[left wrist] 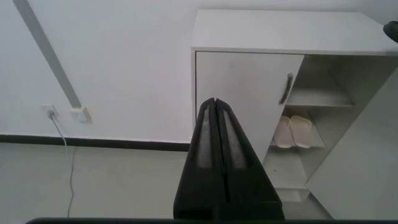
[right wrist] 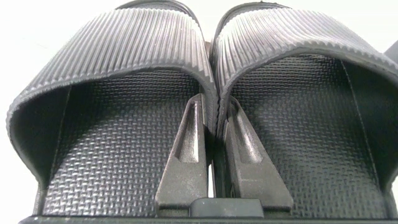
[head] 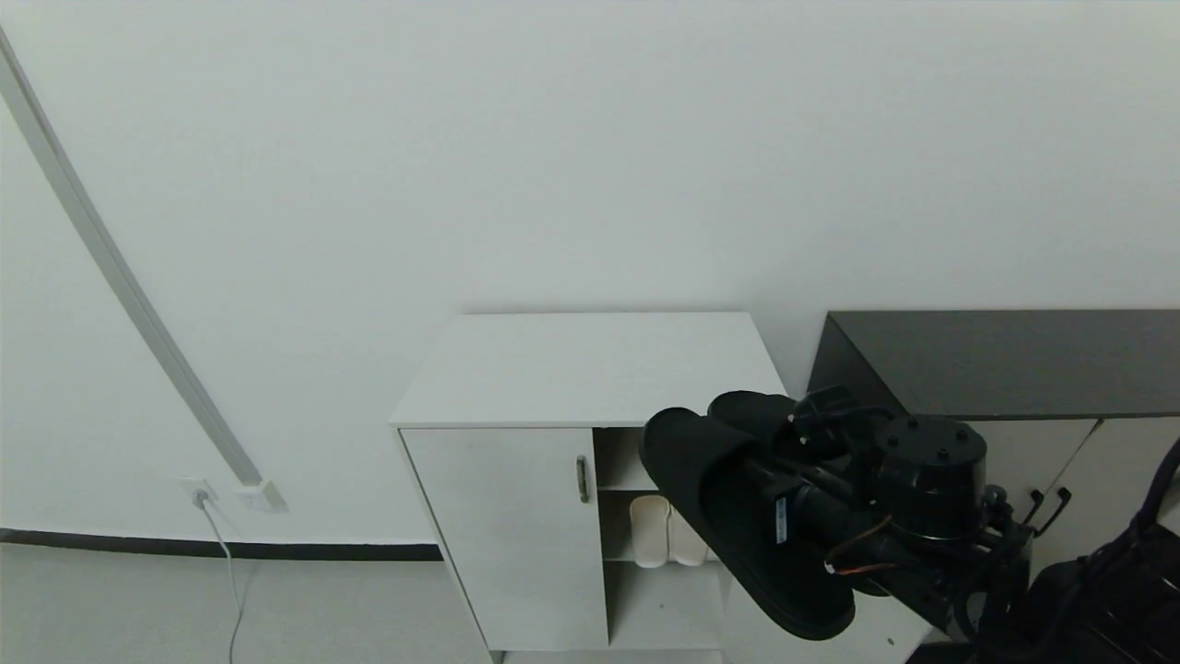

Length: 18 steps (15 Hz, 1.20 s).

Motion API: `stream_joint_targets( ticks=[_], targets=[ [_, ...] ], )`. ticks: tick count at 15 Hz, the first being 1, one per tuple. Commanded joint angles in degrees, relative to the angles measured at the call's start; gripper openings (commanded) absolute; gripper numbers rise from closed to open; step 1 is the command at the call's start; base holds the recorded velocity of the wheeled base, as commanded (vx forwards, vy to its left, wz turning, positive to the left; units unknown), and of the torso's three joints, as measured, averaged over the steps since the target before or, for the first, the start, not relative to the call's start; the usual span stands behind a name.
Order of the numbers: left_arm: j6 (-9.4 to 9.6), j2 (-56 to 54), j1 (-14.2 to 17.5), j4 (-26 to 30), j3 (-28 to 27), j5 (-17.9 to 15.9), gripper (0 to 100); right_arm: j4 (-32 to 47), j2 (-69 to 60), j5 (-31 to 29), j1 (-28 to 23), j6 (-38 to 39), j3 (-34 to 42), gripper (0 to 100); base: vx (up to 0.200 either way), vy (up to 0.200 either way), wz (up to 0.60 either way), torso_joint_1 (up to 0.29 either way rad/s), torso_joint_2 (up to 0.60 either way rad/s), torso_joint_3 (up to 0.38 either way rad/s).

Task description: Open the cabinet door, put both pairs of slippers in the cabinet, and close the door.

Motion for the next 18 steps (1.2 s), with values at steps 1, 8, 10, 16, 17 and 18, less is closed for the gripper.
stream_joint_targets(
  ticks=[1, 8, 10, 16, 17, 18],
  targets=[
    [-0.01, 0.1, 0.1, 0.0, 0.0, 0.0, 0, 0.0, 0.2, -0.1, -0.1, 0.0, 0.1, 0, -0.2, 0.0, 0.0, -0.002, 0.0, -0.002],
    [-0.01, 0.1, 0.1, 0.0, 0.0, 0.0, 0, -0.2, 0.2, 0.1, -0.5, -0.8, 0.1, 0, 0.0, 0.0, 0.0, 0.0, 0.0, 0.0],
    [-0.01, 0.1, 0.1, 0.0, 0.0, 0.0, 0, -0.2, 0.2, 0.1, -0.5, -0.9, 0.1, 0, 0.0, 0.0, 0.0, 0.0, 0.0, 0.0],
    [-0.01, 0.1, 0.1, 0.0, 0.0, 0.0, 0, -2.1, 0.5, -0.1, -0.4, -1.9, 0.7, 0, 0.0, 0.0, 0.0, 0.0, 0.0, 0.0],
    [-0.01, 0.1, 0.1, 0.0, 0.0, 0.0, 0, -3.1, 1.0, -0.1, -0.4, -1.9, 0.7, 0, 0.0, 0.0, 0.0, -0.071, 0.12, 0.11],
    [-0.01, 0.1, 0.1, 0.0, 0.0, 0.0, 0, -3.9, 1.4, -0.1, -0.4, -2.0, 1.1, 0, 0.0, 0.0, 0.0, -0.144, 0.31, 0.163]
  ],
)
